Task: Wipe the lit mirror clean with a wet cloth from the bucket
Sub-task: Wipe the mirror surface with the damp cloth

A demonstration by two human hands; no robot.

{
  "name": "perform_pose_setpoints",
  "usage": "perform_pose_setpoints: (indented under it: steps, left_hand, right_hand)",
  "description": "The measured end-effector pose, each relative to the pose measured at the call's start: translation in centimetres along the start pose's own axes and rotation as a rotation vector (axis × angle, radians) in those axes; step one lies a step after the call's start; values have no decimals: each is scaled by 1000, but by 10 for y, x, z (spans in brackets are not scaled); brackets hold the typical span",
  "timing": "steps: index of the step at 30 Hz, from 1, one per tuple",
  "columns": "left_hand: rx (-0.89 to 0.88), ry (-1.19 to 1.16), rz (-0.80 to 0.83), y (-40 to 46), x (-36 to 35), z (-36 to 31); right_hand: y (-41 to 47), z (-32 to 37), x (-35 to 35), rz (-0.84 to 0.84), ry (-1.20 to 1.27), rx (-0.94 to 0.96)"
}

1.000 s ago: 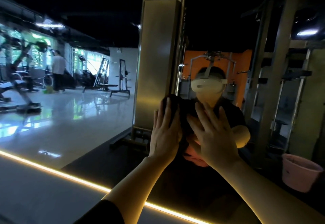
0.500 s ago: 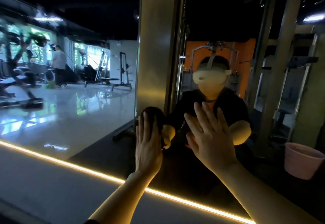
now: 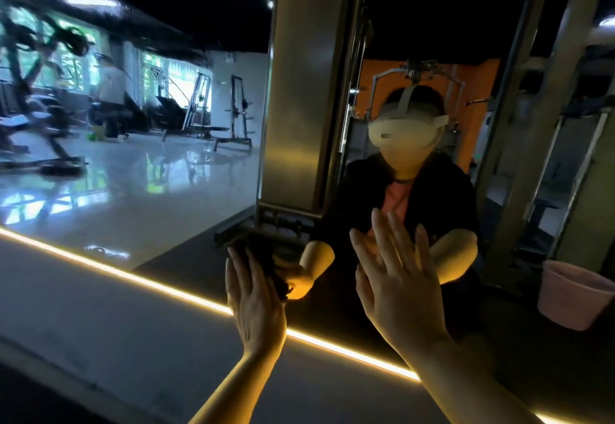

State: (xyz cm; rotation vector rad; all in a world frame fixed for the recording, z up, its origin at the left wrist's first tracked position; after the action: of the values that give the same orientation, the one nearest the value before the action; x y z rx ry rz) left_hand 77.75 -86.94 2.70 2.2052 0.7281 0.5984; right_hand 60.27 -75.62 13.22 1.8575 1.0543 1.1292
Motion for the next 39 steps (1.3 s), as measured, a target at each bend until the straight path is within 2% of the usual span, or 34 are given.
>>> perform_pose_setpoints:
  steps: [2, 5, 7, 8, 12, 13, 15, 17, 18, 20, 23, 24, 25, 27, 29, 30, 32, 34, 36, 39]
  left_hand:
    - [11, -33, -34, -5, 2, -3]
    - [-323, -107, 2, -24, 5, -20]
    - [-423, -110, 51, -26, 5, -17]
    - [-397, -93, 41, -22, 5, -11]
    - [-12, -60, -66, -5, 13, 1]
    - [17, -65, -66, -5, 14, 0]
    - [-108, -82, -51, -13, 17, -11]
    - [-301, -109, 31, -25, 14, -19]
    - [-338, -116, 66, -28, 12, -20]
    - [-258, -103, 34, -22, 11, -13]
    - [168, -83, -14, -6, 10, 4]
    - [205, -75, -16, -5, 11, -1]
    - [151, -82, -27, -7, 11, -13]
    - [-128, -152, -8, -17, 10, -51]
    - [-431, -173, 87, -23, 4, -85]
    - [-508, -162, 113, -19, 3, -96]
    - [-461, -125, 78, 6, 6, -110]
    - [-273, -106, 65, 39, 13, -125]
    - [-191, -128, 58, 55, 14, -144]
    - [-407, -133, 121, 18, -3, -178]
  right_hand:
    - [-2, 3, -3, -17, 26, -22]
    - [-5, 8, -9, -42, 59, -41]
    - [-7, 8, -12, -57, 74, -39]
    - [-7, 7, -12, -59, 78, -37]
    - [-7, 6, -13, -70, 91, -39]
    - [-8, 7, -13, -70, 90, -40]
    - [-8, 9, -14, -68, 86, -45]
    - [-10, 9, -15, -58, 79, -56]
    - [-10, 9, -15, -53, 78, -56]
    - [-11, 7, -13, -40, 72, -42]
    - [-10, 1, -7, 7, 59, 1]
    - [-10, -1, -4, 27, 58, 17]
    - [-9, -3, -1, 45, 57, 38]
    - [-6, -8, 7, 77, 52, 91]
    - [-2, -20, 19, 97, 50, 104]
    - [-1, -30, 27, 104, 40, 86]
    - [2, -60, 42, 108, -17, 21]
    - [3, -94, 56, 81, -81, -52]
    - [0, -114, 65, 71, -106, -73]
    - [-5, -116, 65, 124, -56, -49]
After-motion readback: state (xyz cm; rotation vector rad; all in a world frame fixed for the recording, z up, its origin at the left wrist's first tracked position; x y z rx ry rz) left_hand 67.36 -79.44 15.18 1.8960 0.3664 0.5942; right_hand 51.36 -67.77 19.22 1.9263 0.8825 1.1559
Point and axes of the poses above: each hand's wrist, its own y-axis towards the middle knuckle, its own x-axis out of the back of the hand, z = x × y, the point moved 3 cm from there along y, towards the middle knuckle, and after that the axes turned 8 degrees about -z, right-handed, at the moved point
